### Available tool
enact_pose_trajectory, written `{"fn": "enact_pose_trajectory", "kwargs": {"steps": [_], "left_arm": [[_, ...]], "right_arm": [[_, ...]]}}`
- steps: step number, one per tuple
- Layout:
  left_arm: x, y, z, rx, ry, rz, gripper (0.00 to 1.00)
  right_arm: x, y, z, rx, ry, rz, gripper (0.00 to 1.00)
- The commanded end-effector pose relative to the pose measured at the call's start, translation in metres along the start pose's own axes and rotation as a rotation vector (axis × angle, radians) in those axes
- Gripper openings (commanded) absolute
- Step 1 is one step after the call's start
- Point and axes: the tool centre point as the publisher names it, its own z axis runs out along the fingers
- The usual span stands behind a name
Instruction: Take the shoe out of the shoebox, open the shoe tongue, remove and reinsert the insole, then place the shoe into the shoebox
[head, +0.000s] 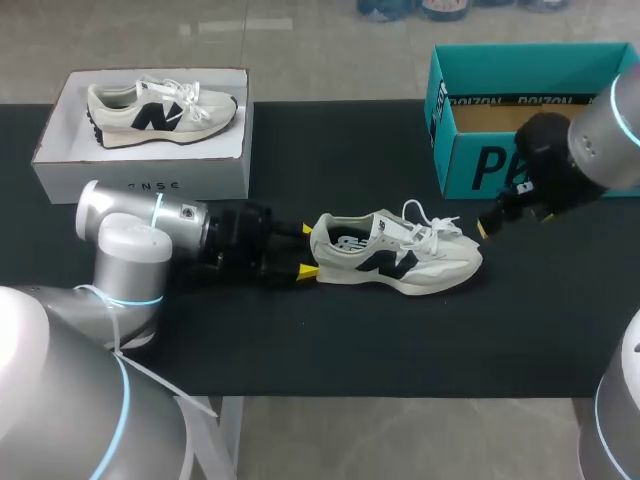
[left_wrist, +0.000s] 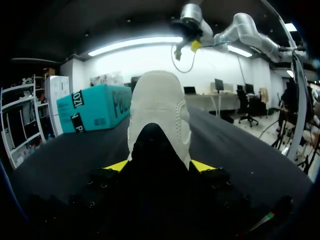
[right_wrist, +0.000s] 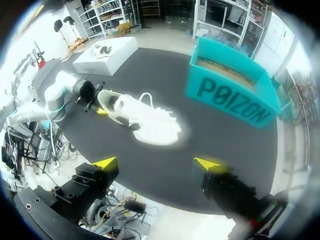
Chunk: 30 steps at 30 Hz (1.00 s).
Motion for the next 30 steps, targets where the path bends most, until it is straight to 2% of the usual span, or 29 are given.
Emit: {"fn": "enact_pose_trajectory", "kwargs": {"steps": [1,16,22,30], "left_arm": [[0.0,0.002,0.002,-0.001,0.0,0.001,0.0],[0.0,0.002,0.002,-0.001,0.0,0.001,0.0],[0.0,0.002,0.002,-0.001,0.0,0.001,0.0],[0.0,0.002,0.002,-0.001,0.0,0.001,0.0]], "right_arm": [[0.011,0.027,0.013,0.088,0.045,-0.005,1.0],[0.011,0.027,0.013,0.088,0.045,-0.005,1.0],[0.05,0.031,0.026,0.056,0.089,0.069,1.0],[0.094,0.042,0.048,0.056,0.055,0.153,1.0]]}}
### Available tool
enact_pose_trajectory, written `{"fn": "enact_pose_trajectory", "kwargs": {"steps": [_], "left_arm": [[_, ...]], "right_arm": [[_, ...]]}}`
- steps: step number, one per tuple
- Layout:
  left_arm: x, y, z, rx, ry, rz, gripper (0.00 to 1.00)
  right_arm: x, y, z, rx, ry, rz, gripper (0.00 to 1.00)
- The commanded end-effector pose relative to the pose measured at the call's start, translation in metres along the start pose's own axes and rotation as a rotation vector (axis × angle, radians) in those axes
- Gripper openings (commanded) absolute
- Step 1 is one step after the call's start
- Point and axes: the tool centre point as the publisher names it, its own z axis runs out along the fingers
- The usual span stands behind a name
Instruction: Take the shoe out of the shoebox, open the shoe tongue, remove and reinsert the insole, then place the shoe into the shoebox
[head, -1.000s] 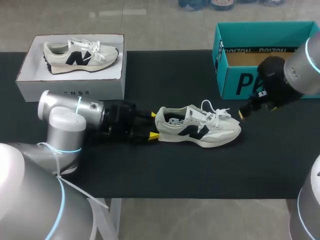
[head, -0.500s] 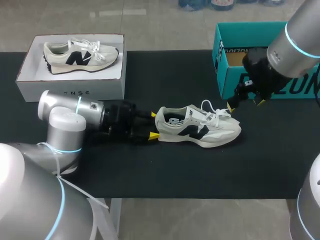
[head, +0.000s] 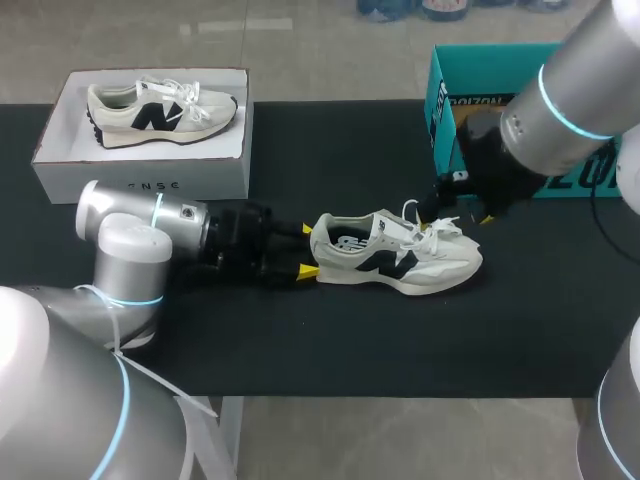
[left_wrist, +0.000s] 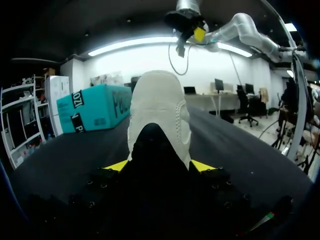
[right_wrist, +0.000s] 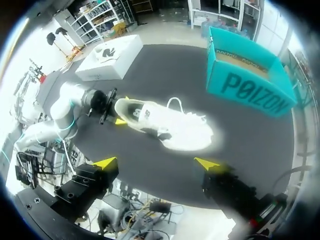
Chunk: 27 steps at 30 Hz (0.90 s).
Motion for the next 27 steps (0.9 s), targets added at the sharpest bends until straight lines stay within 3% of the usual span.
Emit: {"fn": "enact_pose_trajectory", "kwargs": {"steps": [1,7,15,27], "left_arm": [[0.0,0.002,0.002,-0.001,0.0,0.001,0.0],[0.0,0.002,0.002,-0.001,0.0,0.001,0.0],[0.0,0.002,0.002,-0.001,0.0,0.001,0.0],[0.0,0.002,0.002,-0.001,0.0,0.001,0.0]], "right_arm": [[0.028,0.011,0.023,0.002,-0.056,0.021,1.0],[0.051,0.018,0.038,0.001,-0.105,0.031,1.0],[0.063,0.032,0.064,0.058,-0.151,0.057,1.0],[0.044,0.057,0.095,0.021,-0.232,0.113,1.0]]}}
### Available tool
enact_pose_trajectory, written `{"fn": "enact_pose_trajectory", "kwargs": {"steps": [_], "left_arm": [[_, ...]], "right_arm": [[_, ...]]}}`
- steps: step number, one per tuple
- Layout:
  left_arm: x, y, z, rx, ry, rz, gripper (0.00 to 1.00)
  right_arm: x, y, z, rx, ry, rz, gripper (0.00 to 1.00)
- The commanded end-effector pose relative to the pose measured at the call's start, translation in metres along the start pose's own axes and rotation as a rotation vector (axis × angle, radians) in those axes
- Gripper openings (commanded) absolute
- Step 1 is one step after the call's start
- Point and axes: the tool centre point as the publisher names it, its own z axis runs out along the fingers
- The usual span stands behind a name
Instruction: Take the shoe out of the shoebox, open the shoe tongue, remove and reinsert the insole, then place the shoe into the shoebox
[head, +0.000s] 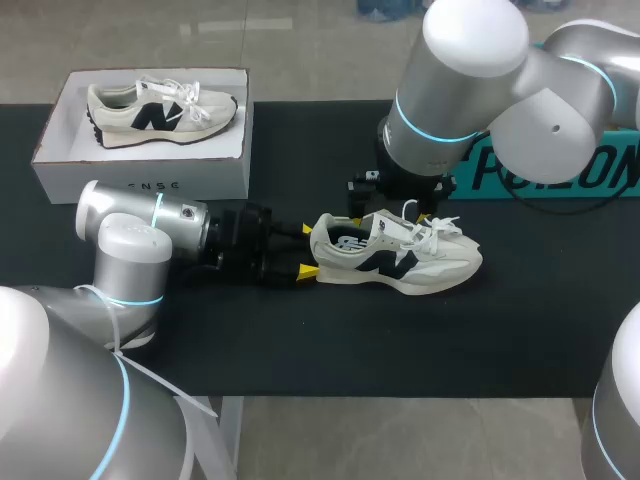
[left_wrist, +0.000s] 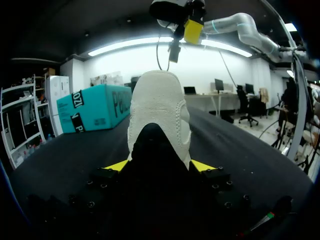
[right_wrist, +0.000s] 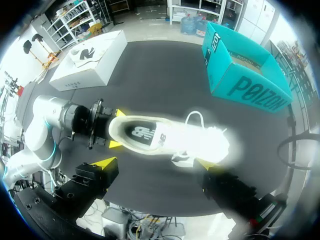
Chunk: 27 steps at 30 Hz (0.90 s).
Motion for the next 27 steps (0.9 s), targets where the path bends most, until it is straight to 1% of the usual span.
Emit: {"fn": "enact_pose_trajectory", "kwargs": {"steps": [1,7,11,21,27], "left_arm": [[0.0,0.002,0.002,-0.001,0.0,0.001,0.0],[0.0,0.002,0.002,-0.001,0.0,0.001,0.0],[0.0,0.002,0.002,-0.001,0.0,0.001,0.0],[0.0,0.002,0.002,-0.001,0.0,0.001,0.0],[0.0,0.002,0.002,-0.001,0.0,0.001,0.0]], "right_arm": [[0.004,0.009,0.02,0.006,-0.038,0.004,1.0],[-0.001,0.011,0.032,0.013,-0.058,0.005,1.0],[0.0,0.015,0.042,0.017,-0.084,-0.005,1.0],[0.001,0.014,0.06,0.044,-0.142,-0.019,1.0],[-0.004,0.014,0.068,0.056,-0.18,-0.021,1.0]]}}
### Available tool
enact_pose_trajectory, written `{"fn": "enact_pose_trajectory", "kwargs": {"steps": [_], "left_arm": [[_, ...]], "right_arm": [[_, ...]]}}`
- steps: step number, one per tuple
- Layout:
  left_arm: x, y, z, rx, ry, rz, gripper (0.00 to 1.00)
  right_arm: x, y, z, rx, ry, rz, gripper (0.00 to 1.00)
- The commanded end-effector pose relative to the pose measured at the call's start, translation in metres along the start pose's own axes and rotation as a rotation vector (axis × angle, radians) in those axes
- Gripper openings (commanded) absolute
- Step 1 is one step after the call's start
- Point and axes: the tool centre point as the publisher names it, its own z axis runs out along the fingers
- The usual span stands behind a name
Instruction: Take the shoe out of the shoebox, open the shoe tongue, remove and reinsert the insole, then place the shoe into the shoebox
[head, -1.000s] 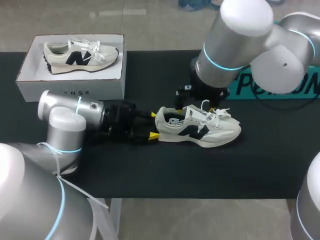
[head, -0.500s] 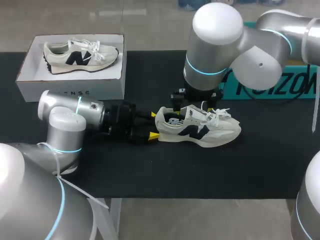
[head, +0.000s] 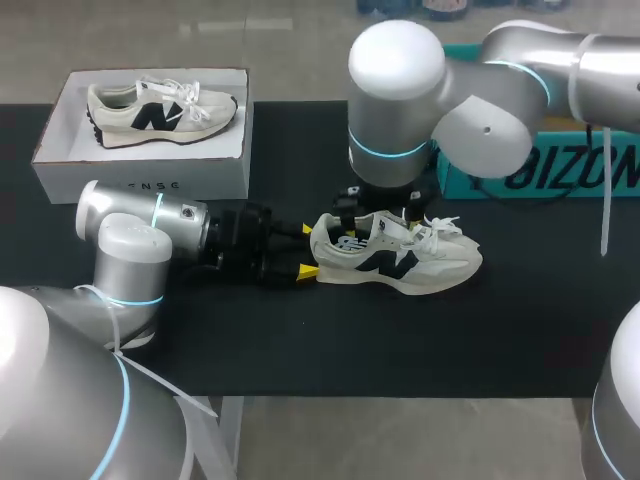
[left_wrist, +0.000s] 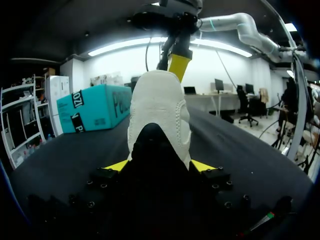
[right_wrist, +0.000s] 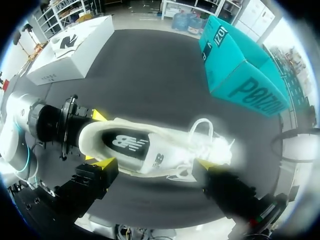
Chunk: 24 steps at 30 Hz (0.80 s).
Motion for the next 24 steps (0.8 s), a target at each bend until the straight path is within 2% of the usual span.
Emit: {"fn": "enact_pose_trajectory", "kwargs": {"steps": [1,11,19,20,21,22,24], "left_arm": [[0.0,0.002,0.002,-0.001,0.0,0.001,0.0],[0.0,0.002,0.002,-0.001,0.0,0.001,0.0],[0.0,0.002,0.002,-0.001,0.0,0.001,0.0],[0.0,0.002,0.002,-0.001,0.0,0.001,0.0],[0.0,0.002,0.002,-0.001,0.0,0.001,0.0],[0.0,0.002,0.002,-0.001,0.0,0.001,0.0],[0.0,0.002,0.002,-0.001,0.0,0.001,0.0]], "right_arm": [[0.002,0.003,0.008,0.011,-0.029,0.003,1.0],[-0.015,0.006,0.023,0.021,-0.054,0.028,1.0],[-0.027,0.007,0.024,0.015,-0.058,0.045,1.0],[-0.029,0.008,0.024,0.012,-0.057,0.044,0.77],[-0.03,0.008,0.024,0.009,-0.057,0.045,0.47],[-0.031,0.008,0.024,0.007,-0.058,0.044,0.35],[-0.033,0.008,0.023,0.006,-0.062,0.044,0.04]]}}
